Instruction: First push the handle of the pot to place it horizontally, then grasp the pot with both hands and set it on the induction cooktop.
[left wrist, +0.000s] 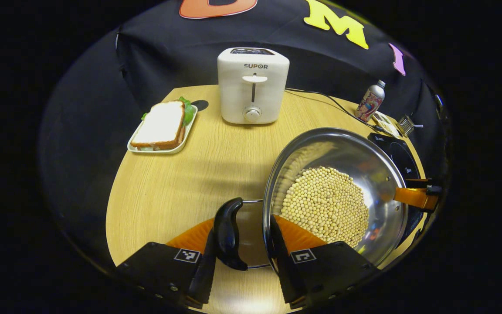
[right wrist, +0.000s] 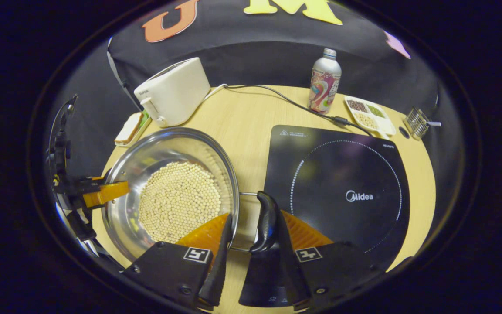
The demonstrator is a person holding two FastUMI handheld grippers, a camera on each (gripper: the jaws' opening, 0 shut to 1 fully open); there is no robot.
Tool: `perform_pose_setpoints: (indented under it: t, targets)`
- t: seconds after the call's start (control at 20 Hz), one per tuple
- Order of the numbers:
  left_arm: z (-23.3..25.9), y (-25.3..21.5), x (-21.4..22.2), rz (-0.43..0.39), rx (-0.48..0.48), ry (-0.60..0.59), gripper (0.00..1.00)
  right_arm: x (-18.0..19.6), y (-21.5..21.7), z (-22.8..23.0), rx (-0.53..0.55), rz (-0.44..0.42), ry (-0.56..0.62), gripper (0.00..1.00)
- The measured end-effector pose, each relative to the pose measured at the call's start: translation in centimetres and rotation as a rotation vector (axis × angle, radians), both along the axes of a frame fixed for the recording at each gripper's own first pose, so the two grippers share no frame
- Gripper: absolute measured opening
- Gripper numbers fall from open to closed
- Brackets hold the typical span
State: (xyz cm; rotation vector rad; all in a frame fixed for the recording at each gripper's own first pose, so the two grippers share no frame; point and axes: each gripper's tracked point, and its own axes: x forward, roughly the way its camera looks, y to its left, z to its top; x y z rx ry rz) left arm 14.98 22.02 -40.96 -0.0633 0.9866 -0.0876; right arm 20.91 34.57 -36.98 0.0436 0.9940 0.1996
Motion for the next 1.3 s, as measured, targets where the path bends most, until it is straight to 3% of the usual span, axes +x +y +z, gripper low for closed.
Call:
perform_pose_setpoints:
  t: [0.05, 0.1, 0.15, 0.7, 1.3]
  targets:
    - [0.6, -0.1, -0.3, 0.001, 0.002, -0.008, 0.7, -0.1, -0.1, 0.4, 0.0, 0.001, -0.008, 0.55]
    - [1.1, -0.2, -0.5, 0.002, 0.001, -0.015, 0.5, -0.1, -0.2, 1.0, -0.006, 0.006, -0.025, 0.54]
    - [1.5, -0.2, -0.6, 0.004, -0.005, -0.019, 0.6, -0.1, -0.4, 1.7, -0.012, 0.009, -0.043, 0.54]
    - [7.7, -4.0, -0.1, -0.032, -0.022, -0.105, 0.6, -1.2, -4.5, 8.2, -0.003, -0.035, -0.164, 0.54]
    - [9.8, -14.2, -0.8, -0.095, -0.045, -0.115, 0.6, -3.2, -14.6, 9.8, -0.012, -0.115, -0.188, 0.54]
